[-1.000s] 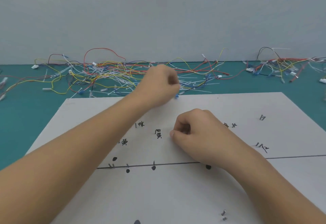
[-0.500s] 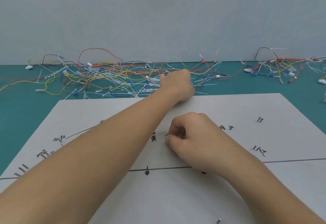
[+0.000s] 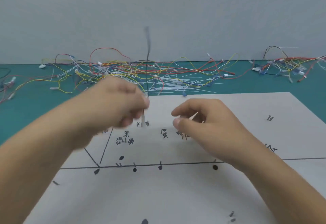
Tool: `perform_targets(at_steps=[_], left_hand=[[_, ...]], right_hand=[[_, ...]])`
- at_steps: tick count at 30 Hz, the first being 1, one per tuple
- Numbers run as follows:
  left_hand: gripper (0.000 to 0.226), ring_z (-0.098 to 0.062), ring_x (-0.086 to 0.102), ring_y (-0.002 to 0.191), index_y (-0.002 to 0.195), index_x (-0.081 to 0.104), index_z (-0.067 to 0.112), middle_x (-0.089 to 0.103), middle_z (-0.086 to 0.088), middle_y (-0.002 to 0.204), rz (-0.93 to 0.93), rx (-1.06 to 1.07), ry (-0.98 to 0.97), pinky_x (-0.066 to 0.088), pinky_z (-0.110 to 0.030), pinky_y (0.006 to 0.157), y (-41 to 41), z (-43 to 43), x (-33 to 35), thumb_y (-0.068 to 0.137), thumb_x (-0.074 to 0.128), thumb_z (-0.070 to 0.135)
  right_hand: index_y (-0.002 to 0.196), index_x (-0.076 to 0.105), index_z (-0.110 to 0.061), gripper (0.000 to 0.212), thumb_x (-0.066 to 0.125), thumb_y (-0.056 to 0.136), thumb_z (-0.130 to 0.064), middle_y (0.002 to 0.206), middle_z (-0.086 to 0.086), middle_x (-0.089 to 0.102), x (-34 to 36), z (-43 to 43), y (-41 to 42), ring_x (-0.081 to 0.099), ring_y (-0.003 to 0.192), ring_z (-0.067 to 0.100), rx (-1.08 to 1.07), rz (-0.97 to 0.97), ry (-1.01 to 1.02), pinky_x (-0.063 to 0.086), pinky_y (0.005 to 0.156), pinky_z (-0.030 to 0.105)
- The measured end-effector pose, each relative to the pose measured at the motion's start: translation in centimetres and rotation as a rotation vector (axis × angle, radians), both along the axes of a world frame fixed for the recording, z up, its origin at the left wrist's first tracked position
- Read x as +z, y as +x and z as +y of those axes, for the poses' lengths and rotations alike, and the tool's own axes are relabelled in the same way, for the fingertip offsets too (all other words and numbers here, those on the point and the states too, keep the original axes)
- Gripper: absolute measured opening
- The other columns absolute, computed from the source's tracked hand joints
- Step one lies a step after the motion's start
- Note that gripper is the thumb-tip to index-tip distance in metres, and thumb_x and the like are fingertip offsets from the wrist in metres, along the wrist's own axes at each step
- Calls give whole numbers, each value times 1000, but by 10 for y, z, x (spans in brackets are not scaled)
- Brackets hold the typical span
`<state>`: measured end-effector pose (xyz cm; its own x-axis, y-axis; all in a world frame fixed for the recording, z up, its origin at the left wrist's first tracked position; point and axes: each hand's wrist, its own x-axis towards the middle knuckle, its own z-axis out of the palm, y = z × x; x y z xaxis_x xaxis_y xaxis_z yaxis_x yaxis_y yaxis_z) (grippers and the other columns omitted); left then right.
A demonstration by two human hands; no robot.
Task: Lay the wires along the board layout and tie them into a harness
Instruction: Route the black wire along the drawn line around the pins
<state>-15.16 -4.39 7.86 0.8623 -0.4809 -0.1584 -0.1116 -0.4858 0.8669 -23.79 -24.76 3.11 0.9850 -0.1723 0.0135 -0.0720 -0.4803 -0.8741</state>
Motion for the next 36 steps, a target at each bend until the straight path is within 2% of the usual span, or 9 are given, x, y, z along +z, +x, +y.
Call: perform_targets(at_steps=[4,8,13,16,23,27,28,31,36], left_hand=[[26,-14,56,47,83,67,31,71,4,63,-34,-6,124,46,-32,55,-70,24,-30,72,52,50],[18,-8,54,43,88,60,41,72,2,62,-27,68,46,45,-20,52,-103,33,-56,73,52,45],[6,-7,48,43,84,62,36,62,7,51,-68,155,-61,40,-18,48,-118,43,-75,85,65,31],[8,-10,46,42,83,66,33,55,5,48,-106,242,-85,38,-18,47,-124,48,-80,83,67,25],[15,-1,47,41,86,65,41,57,15,51,-330,286,72,39,-14,47,-122,50,-84,80,70,28],[5,4,63,75,82,61,34,64,25,98,-498,349,77,43,-17,61,-112,49,-88,86,61,31],[5,2,65,83,77,61,32,65,28,101,-504,356,80,46,-21,70,-111,46,-91,82,60,33],[8,-2,64,91,72,61,31,68,27,96,-542,385,69,45,-19,84,-109,36,-100,80,60,32],[9,-2,60,83,76,63,31,63,21,73,-590,438,55,41,-7,74,-108,26,-105,83,61,26]], right_hand=[[121,68,-16,48,77,75,-23,109,15,74,12,13,0,65,68,17,243,197,595,48,56,27],[127,60,-9,49,77,81,-11,107,17,77,12,38,3,61,63,17,343,359,651,47,55,25],[106,72,-17,19,74,88,-11,83,4,72,9,58,6,58,57,10,357,279,260,45,56,32],[93,71,-26,21,62,87,-8,78,-3,69,4,56,7,69,60,15,222,150,-20,55,57,38],[95,70,-34,32,54,82,-9,87,-13,68,-6,55,4,64,77,3,261,114,-274,53,59,16],[81,70,-29,1,71,81,-29,78,-11,67,-4,41,0,63,71,2,257,136,-400,53,60,19],[78,70,-27,9,75,80,-34,73,-11,68,-4,39,-2,63,67,1,270,151,-422,51,56,18],[72,69,-23,16,76,81,-35,70,-10,64,-6,41,-5,61,63,2,271,142,-531,51,55,21],[68,66,-19,14,69,80,-26,74,-8,63,-6,47,-8,61,65,5,257,118,-560,57,61,31]])
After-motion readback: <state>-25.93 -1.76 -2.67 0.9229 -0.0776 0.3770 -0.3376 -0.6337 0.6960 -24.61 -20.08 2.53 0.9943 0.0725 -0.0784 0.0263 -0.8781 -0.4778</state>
